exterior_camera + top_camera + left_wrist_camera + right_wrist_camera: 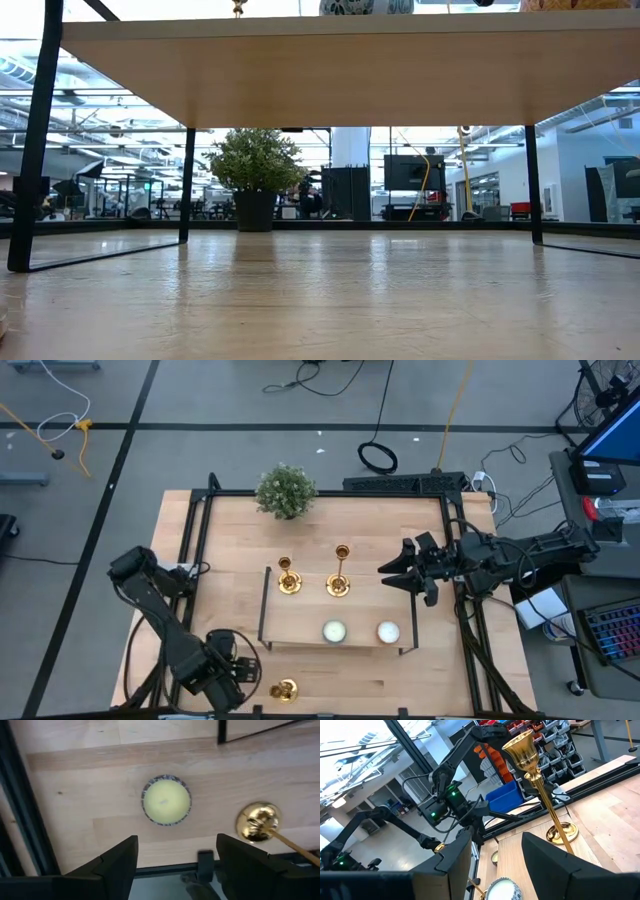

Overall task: Pick & Place candle stick holders
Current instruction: Put the red scented candle on the shelf aligned with the blue scented candle

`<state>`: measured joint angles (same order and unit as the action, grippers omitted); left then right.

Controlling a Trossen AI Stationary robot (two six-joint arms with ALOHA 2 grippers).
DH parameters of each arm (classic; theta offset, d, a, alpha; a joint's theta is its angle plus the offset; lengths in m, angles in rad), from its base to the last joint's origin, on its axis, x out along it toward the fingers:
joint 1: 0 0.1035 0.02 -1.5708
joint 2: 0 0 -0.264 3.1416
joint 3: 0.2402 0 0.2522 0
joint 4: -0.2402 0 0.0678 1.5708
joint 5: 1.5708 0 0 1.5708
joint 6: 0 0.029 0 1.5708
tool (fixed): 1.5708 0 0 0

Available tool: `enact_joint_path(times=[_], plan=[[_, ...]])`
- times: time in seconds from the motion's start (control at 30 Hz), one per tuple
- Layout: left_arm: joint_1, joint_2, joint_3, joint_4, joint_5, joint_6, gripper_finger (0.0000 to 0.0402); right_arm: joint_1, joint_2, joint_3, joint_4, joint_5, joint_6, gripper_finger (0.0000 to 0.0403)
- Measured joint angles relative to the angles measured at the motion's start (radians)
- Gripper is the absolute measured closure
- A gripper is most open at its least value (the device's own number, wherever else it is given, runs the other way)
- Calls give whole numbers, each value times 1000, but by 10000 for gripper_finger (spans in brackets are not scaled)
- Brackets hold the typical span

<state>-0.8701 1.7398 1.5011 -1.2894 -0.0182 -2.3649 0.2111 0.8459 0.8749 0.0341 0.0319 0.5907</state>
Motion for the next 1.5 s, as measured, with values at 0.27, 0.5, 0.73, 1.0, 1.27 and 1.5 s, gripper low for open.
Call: enact_joint_path(times=[0.27,0.5,0.73,1.0,1.27,1.5], plan=[[-75,-24,-18,-23,-35,59,121,0,0,0,0,1,0,232],[-165,-26,-18,-62,-60,342,99,0,2,0,0,44,0,232],[-150,-31,-18,-76,-60,826,97,-1,9,1,0,82,27,232],[-136,-32,-30,-65,-136,1201,107,-2,9,1,-1,180,104,232],[-151,-32,-184,211,-192,1242,108,0,9,1,-1,204,103,232],[-153,-31,-270,284,-212,1238,108,0,9,1,-1,231,105,232]])
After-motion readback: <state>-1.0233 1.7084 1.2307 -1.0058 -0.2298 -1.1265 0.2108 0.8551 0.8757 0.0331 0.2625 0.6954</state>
